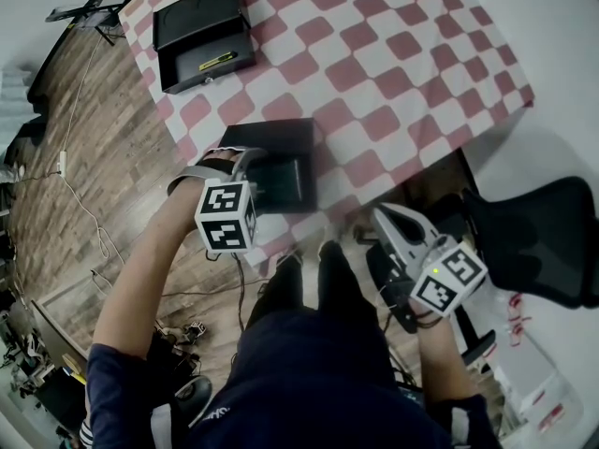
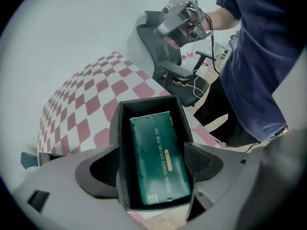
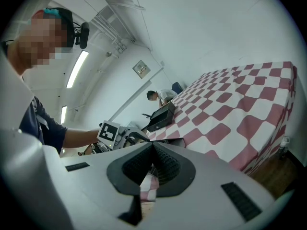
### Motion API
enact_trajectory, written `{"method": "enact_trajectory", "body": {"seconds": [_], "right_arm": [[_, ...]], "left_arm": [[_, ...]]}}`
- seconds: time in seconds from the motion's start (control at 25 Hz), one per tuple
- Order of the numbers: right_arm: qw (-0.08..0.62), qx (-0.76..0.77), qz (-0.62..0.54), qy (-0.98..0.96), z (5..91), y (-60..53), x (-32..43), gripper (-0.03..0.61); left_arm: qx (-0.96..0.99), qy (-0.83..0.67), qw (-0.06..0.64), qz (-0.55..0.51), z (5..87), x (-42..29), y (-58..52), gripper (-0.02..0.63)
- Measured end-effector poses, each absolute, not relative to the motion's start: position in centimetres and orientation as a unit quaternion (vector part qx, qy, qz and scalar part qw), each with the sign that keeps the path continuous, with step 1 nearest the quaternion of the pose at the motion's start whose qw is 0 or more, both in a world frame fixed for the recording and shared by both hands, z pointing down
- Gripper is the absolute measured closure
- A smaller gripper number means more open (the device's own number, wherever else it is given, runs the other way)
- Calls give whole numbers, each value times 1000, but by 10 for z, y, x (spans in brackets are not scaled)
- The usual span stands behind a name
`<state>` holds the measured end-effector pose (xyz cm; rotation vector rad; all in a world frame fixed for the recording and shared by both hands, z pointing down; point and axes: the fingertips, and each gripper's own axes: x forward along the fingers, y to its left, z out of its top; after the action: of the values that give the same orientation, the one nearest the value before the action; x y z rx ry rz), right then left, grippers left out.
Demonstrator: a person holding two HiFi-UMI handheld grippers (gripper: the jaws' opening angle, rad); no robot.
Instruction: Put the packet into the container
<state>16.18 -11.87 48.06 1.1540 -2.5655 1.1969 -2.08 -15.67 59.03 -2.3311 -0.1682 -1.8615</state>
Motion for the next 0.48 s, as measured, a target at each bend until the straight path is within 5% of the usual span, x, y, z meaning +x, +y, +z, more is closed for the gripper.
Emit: {"method": "enact_trajectory", "body": {"seconds": [0.48], "right_arm": [[47,362,351,-862,446,-132,130,563]], "left_arm": [[-857,83,72,-504,507,-17,-168,199]]}}
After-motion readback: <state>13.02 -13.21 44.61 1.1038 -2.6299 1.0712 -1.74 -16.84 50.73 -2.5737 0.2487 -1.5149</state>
